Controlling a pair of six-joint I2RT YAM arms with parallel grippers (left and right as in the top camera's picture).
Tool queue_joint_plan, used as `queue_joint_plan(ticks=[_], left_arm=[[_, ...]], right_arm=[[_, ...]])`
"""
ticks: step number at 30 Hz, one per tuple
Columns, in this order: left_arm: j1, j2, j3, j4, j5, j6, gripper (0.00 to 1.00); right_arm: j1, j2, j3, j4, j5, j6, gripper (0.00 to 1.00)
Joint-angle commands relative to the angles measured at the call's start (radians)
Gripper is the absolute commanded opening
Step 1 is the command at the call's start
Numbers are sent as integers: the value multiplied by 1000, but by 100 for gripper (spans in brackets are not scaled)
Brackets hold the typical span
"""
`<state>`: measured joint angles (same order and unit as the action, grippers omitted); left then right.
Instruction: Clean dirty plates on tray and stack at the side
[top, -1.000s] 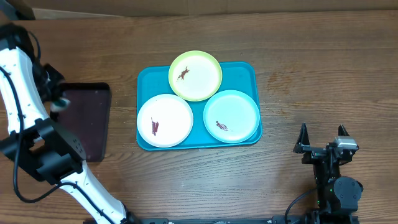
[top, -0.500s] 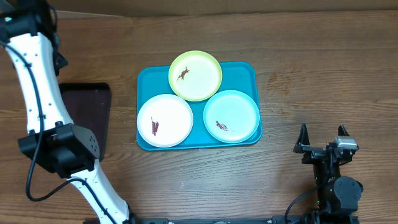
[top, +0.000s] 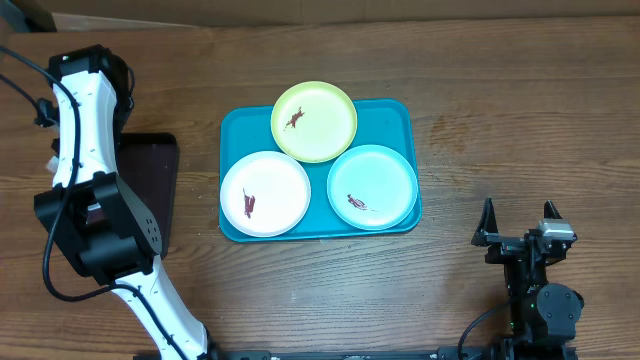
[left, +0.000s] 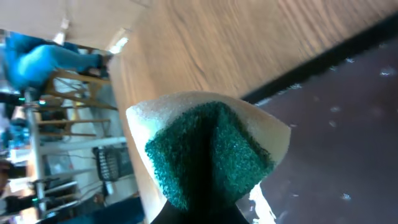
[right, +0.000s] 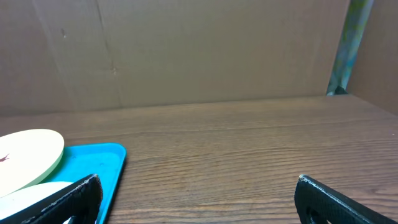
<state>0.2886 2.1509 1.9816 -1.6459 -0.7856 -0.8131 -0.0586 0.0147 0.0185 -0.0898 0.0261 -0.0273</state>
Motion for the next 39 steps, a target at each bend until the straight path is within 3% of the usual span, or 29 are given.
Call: queue_joint_plan(ticks=[1,5,11,14,20,29,32,36,39], left_arm=[[0,-20,106,-3,16,-12,4],[4,-20,246,12,249,114,4],[89,-19,351,37,924,296,4],[145,-14,343,8,1151,339,4],[212,-13,342,-44,1307,542,4],[275,-13,273,-44,1799,552,4],[278,-13,238,-44,1825,552,4],[304,-13,145,10,1692,518,4],[330,-13,29,27,1737,537,4]], right_arm=[[-5,-12,-11,7,-2,-7,100],[-5,-12,-11,7,-2,-7,100],[-5,-12,-11,7,-2,-7,100],[-5,-12,-11,6,-2,-7,100],[-5,-12,-11,7,-2,-7,100],[-5,-12,-11,6,-2,-7,100],[-5,-12,-11,7,-2,-6,100],[-5,-12,-11,7,-2,-7,100],[-5,-12,-11,7,-2,-7,100]])
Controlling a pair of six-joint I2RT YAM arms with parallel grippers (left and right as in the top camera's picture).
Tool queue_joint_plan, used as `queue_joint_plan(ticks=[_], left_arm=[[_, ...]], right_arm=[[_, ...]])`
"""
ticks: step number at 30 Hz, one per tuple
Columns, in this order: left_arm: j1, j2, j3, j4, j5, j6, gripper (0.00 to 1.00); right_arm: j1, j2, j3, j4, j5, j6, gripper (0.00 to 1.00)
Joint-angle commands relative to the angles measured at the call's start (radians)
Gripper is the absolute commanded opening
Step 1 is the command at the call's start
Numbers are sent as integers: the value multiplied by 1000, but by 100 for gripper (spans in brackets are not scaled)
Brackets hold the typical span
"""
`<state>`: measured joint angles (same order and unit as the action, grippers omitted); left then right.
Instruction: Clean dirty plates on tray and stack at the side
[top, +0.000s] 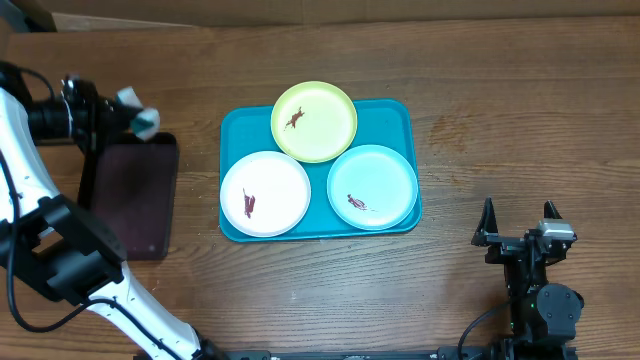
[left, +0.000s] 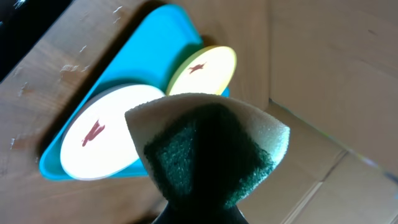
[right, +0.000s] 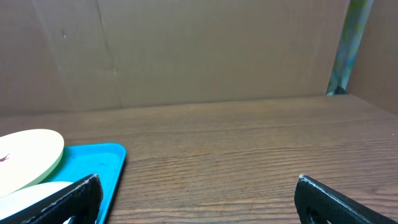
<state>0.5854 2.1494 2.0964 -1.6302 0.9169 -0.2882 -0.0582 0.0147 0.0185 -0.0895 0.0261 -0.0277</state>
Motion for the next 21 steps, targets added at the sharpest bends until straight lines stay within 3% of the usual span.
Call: queue_joint_plan(ticks=[1,6,11,15,21], left_arm=[[43,-11,-132,31,51,23,4],[106,-11,-286,79,93,21,4],[157,-14,-276,29,165,37,4],[179,-14,-260,-61,315,156,4],[179,-23,-260,-37,291,161,4]], right_arm=[[-5,-12,-11,6,-2,-6,100],[-5,-12,-11,6,-2,-6,100],[-5,-12,-11,6,-2,-6,100],[-5,-12,-11,6,-2,-6,100],[-5,-12,-11,6,-2,-6,100]])
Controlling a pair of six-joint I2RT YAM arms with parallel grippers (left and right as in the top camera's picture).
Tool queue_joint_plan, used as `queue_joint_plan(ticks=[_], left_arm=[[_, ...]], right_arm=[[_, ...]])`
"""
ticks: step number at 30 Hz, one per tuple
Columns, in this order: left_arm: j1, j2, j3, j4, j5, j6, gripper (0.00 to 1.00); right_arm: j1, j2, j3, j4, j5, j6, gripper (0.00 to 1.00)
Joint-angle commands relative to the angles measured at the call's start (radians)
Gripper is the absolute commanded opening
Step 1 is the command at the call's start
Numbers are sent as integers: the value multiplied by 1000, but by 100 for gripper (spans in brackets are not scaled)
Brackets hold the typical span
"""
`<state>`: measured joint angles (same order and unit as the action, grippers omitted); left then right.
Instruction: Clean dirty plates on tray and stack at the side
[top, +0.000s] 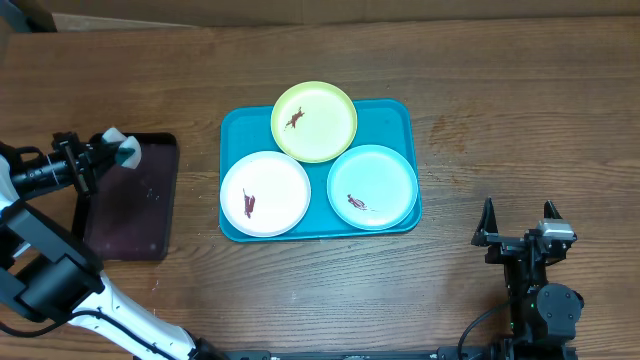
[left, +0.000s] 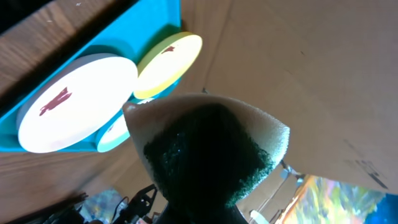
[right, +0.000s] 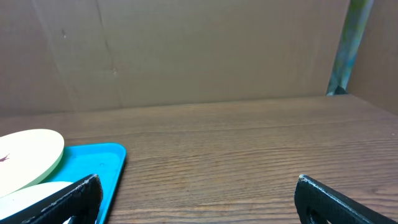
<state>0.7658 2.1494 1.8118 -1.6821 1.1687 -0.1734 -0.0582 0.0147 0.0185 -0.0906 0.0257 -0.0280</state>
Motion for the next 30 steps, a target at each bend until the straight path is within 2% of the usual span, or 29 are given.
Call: queue_joint_plan(ticks=[1,5,14,17,22,27,30], left_arm=[[2,-23,24,63,6,29,4],[15,-23,19,156,-235,-72,4],[14,-26,11,151,-281,65,4],[13,-26,95,77,-287,156,4],[13,-53,327,-8,-370,156,4],[-18,-151,551,-8,-681,0,4],[-56,-213,595,-8,-700,-33,4]], right_arm=[[-5,-12,-11,8,-1,-6,100],[-5,-12,-11,8,-1,-6,100],[-5,-12,-11,8,-1,-6,100],[-5,-12,-11,8,-1,-6,100],[-5,-12,-11,8,-1,-6,100],[-5,-12,-11,7,-1,-6,100],[-5,-12,-11,8,-1,-6,100]])
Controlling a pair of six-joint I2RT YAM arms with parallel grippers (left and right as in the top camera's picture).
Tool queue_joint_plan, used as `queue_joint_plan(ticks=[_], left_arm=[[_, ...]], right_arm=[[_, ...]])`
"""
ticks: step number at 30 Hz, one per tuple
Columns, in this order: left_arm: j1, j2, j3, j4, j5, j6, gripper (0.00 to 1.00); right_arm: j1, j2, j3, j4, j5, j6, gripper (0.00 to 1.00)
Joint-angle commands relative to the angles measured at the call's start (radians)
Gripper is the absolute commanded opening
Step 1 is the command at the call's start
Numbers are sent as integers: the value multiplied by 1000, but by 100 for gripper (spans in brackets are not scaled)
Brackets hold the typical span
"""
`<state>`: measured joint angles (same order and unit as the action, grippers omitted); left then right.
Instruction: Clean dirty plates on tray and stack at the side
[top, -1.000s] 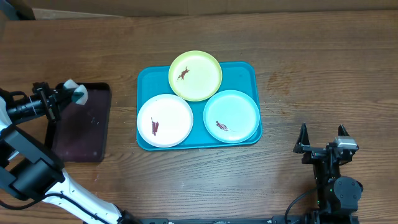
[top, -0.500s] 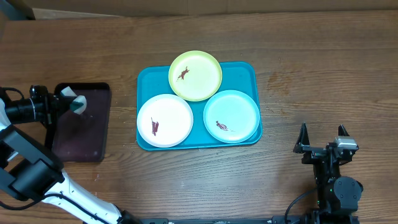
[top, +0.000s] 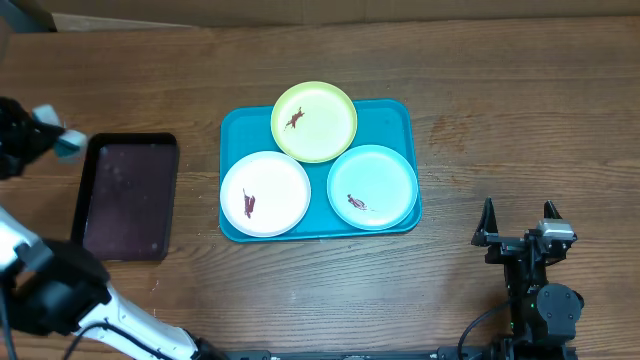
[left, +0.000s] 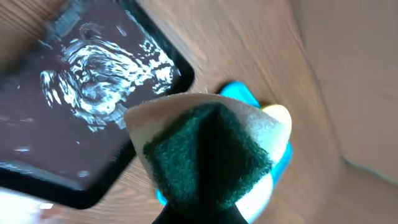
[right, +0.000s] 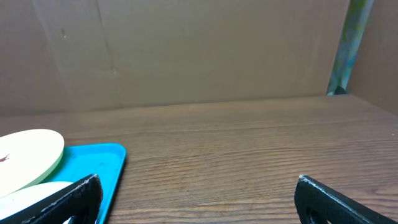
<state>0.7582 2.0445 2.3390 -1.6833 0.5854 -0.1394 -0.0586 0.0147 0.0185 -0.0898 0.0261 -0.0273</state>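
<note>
A blue tray (top: 405, 118) in the table's middle holds three stained plates: yellow-green (top: 314, 121) at the back, white (top: 265, 193) front left, light blue (top: 372, 186) front right. My left gripper (top: 50, 140) is at the far left edge, left of the black water tray (top: 125, 197), shut on a folded white and green sponge (left: 208, 146). In the left wrist view the rippling water tray (left: 74, 118) lies below the sponge. My right gripper (top: 520, 238) rests open at the front right, nothing between its fingers (right: 74, 199).
Brown cardboard walls stand behind the wooden table. Bare wood lies right of the blue tray and in front of it. The left arm's body fills the front left corner.
My left gripper has moved left and a little back with the sponge, from over the water tray's back left corner to beyond its left side. The right arm has not moved.
My left gripper held the sponge low over the black water tray, the arm covering it. It then held the sponge above the tray's back edge, then over its back left corner, and now left of it. The plates and the right arm stayed put.
</note>
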Motion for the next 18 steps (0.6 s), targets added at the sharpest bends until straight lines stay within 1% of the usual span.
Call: queue_joint_plan(ticks=[1,4,6,11,14,18], left_arm=[[-69,-127,68,-6,-114,-66,4],[-164,-166,65,-7,-116,-35,4],[-252,-177,65,-6,-132,-28,4],[-477,-174,28,-6,-225,-46,4],[-607,-174,-58,-6,-269,-48,4],[-753,-173,-234,6,-327,-54,4]], right_arm=[[-5,-12,-11,7,-2,-7,100],[-5,-12,-11,6,-2,-7,100],[-5,-12,-11,7,-2,-7,100],[-5,-12,-11,6,-2,-7,100],[-5,-12,-11,6,-2,-7,100],[-5,-12,-11,7,-2,-7,100]])
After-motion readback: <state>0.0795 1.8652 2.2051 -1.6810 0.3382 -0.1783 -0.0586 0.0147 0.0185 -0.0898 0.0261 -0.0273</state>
